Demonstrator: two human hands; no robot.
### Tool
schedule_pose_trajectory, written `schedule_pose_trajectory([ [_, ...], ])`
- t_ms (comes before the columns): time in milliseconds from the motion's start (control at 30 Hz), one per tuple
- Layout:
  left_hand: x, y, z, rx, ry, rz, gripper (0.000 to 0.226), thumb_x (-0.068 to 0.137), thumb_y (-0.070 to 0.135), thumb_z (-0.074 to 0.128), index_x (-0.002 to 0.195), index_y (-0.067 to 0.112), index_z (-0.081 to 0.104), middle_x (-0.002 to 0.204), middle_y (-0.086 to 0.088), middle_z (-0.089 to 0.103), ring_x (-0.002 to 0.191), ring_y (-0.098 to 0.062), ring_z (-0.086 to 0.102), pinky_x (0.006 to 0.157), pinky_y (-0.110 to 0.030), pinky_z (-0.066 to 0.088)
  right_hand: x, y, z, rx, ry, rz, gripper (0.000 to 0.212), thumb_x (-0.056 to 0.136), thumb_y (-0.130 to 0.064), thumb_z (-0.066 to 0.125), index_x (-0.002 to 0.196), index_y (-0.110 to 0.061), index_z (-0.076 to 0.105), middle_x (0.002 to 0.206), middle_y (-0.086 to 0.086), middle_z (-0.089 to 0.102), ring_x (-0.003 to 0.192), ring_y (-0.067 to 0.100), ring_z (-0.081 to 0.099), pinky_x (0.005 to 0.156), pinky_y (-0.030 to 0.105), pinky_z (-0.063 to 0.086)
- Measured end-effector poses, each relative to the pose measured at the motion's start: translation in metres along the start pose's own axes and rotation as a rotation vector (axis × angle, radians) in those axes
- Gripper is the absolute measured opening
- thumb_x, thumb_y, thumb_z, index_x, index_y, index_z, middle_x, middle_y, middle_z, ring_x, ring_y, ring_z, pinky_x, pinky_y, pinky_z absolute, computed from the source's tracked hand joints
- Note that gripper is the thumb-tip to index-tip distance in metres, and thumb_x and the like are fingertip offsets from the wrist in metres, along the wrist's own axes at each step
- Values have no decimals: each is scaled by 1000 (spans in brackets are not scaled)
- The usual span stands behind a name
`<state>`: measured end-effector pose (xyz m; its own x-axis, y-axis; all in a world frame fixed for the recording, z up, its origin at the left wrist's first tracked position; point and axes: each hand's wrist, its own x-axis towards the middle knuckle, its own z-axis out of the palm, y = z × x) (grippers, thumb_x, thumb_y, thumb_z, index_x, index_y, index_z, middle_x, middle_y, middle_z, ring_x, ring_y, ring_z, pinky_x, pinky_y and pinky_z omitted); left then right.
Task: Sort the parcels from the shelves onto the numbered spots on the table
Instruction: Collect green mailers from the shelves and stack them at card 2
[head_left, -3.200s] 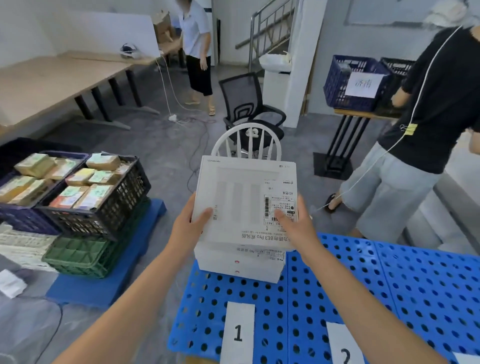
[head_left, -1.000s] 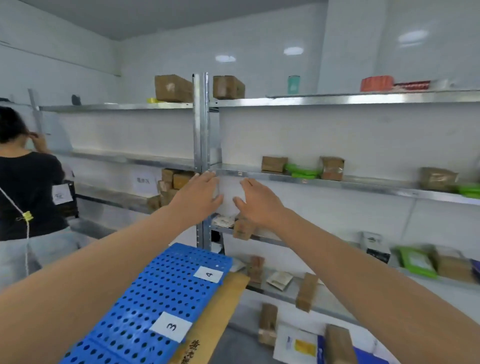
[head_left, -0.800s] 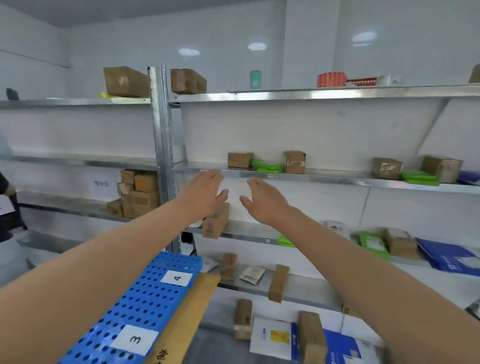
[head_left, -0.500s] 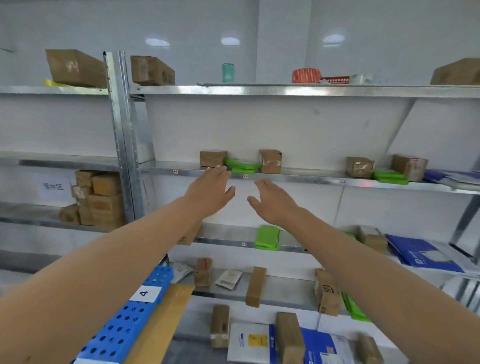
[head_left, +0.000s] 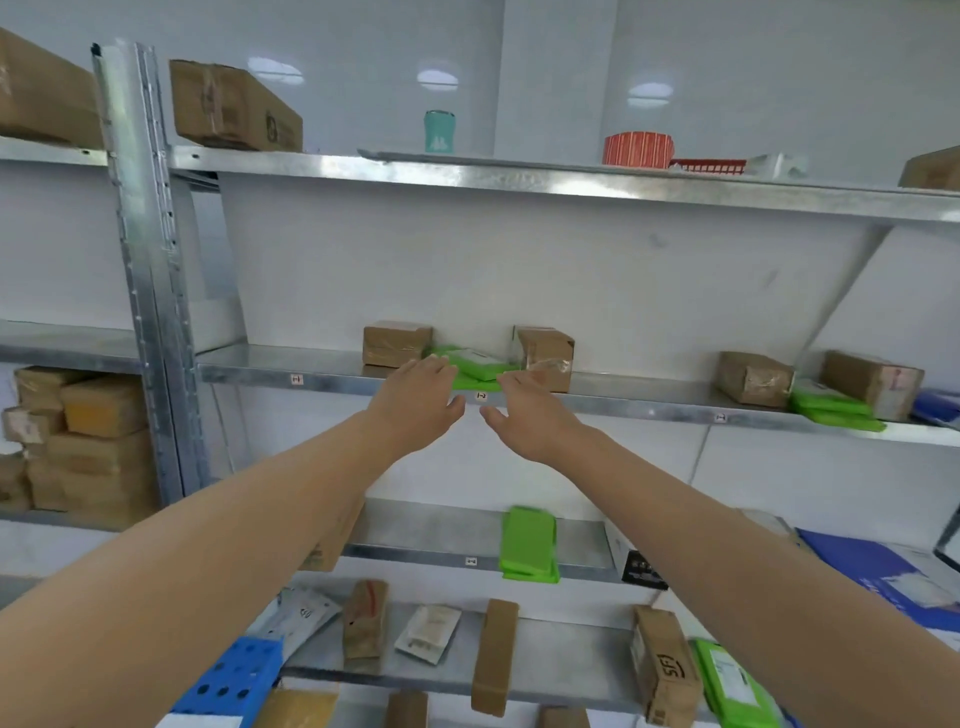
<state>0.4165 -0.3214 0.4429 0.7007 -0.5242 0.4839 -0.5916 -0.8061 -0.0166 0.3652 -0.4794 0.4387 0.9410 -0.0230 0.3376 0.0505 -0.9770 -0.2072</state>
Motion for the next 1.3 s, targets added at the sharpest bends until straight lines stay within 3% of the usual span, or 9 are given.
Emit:
schedule_pose_trajectory([
  [133,40,-24,39,-45,-32,-86,40,99,31,40,128,5,50,131,-9,54,118,-23,50,95,-35,43,52,15,28,10,-25,-5,52,100,-36,41,139,-1,37,139,14,43,126,30,44,103,42,39],
  [267,85,-39,66,-78,-56,-110,38,98,28,41,122,2,53,123,-12,56,111,-27,53,92,-38,44,102,35,46,20,-34,2,49,99,-37,42,134,-4,42,133,13,47,120,30,48,97,42,43],
  [433,149,-52,90,-65,-40,-127,29,95,27,45,104,2,56,104,-14,60,91,-33,59,72,-38,47,172,60,57,36,-45,-21,47,98,-31,45,135,-3,42,136,15,44,121,33,49,95,40,43],
  [633,208,-56,125,2,-86,-192,36,96,33,44,115,4,54,120,-10,56,111,-32,54,86,-41,47,251,82,70,62,-121,-5,50,99,-33,43,137,0,40,137,17,41,127,33,44,102,40,39],
  [800,235,-66,154,53,-120,-192,28,95,22,43,115,5,54,119,-10,55,112,-27,52,84,-37,43,293,94,90,-21,-136,12,43,100,-27,39,133,0,39,133,18,43,123,34,46,98,42,41],
  [933,242,-75,167,57,-162,-241,30,96,23,42,115,4,54,119,-12,53,110,-28,52,84,-37,43,320,102,108,-168,-250,53,46,94,-23,42,136,-4,44,137,18,42,125,33,43,102,42,41],
  [1067,249,-82,175,-11,-170,-274,29,93,23,44,106,1,57,115,-16,54,106,-30,53,86,-38,43,330,102,108,-224,-317,118,47,99,-30,39,140,-6,40,143,15,43,130,34,43,107,44,38],
  [1200,248,-81,178,-131,-197,-356,30,94,19,43,93,-5,60,102,-22,60,98,-34,58,70,-32,38,332,99,104,-177,-307,168,58,101,-41,35,143,0,33,145,16,40,133,34,38,107,43,38],
  [1300,248,-82,173,-274,-195,-431,30,97,13,40,103,-8,61,93,-19,57,102,-36,59,72,-30,38,325,92,98,-169,-291,168,59,99,-46,39,138,-2,42,140,16,47,129,33,43,102,38,40],
])
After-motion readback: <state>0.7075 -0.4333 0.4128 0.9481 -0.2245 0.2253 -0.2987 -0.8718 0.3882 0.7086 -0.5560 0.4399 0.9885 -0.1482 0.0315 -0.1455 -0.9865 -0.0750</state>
